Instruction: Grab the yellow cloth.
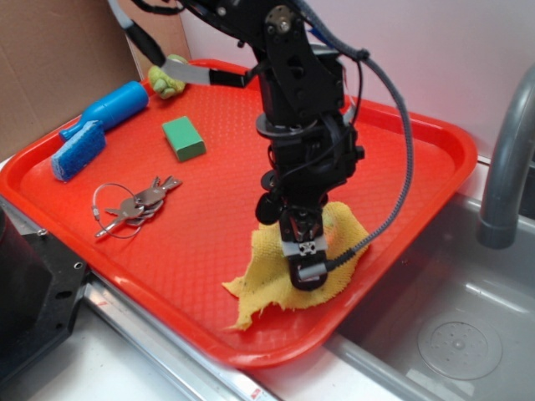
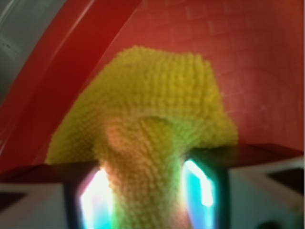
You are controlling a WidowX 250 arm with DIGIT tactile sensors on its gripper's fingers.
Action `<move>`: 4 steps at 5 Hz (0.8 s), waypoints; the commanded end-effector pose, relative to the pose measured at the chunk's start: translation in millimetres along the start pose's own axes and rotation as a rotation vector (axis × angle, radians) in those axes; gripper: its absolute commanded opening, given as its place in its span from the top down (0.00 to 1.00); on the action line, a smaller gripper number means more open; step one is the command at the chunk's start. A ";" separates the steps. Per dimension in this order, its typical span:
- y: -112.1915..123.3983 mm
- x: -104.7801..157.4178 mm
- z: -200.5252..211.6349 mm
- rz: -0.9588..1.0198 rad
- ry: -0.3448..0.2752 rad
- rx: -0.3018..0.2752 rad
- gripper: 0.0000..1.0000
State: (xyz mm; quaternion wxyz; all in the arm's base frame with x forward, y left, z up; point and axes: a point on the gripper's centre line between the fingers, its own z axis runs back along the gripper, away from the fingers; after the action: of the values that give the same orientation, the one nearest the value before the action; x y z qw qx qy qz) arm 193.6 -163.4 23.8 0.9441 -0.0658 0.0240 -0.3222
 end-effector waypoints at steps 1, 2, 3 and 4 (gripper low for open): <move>21.6 -27.7 42.5 0.295 -0.028 0.221 1.00; 50.8 -57.8 97.2 0.546 -0.041 0.235 1.00; 86.9 -75.9 153.6 0.797 -0.001 0.226 1.00; 107.6 -78.0 196.4 1.040 0.000 0.196 1.00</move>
State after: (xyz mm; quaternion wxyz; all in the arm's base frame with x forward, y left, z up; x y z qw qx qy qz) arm 228.7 2.6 192.4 0.9817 0.0462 0.0415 0.1800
